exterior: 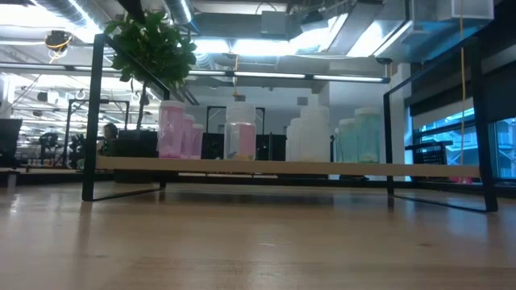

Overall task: Pick and place medicine bottles onto shelf by color
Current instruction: Return to Home Position

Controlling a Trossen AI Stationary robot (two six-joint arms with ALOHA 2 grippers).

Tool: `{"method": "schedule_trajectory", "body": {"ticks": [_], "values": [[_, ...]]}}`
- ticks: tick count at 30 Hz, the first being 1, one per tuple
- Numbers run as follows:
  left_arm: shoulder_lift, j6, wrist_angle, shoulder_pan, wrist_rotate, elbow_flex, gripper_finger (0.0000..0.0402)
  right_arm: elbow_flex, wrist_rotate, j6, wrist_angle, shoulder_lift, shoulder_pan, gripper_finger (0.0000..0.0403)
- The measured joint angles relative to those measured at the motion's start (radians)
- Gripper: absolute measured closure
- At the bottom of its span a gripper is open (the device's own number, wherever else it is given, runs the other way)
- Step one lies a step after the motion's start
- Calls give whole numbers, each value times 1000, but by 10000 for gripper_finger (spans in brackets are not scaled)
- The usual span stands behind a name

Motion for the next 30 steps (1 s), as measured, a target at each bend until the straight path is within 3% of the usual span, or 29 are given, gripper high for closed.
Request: {"method": "schedule_trajectory", "body": {"ticks": [3,11,14,22,30], "values": [[-47,7,-1,1,-15,-34,395,-3,-32,-4,-14,-60,0,398],[-334,-100,69,-72,-75,-249,399,-151,-85,50,44,-264,-2,394],[-460,-78,220,-126,-76,-360,398,-223,-88,73,110,-337,-1,394],[-758,181,683,-243,-122,-654,400,-447,-176,99,324,-520,-2,394],[-979,410,993,-287,-117,-840,401,-622,-217,154,437,-690,-2,393]]}}
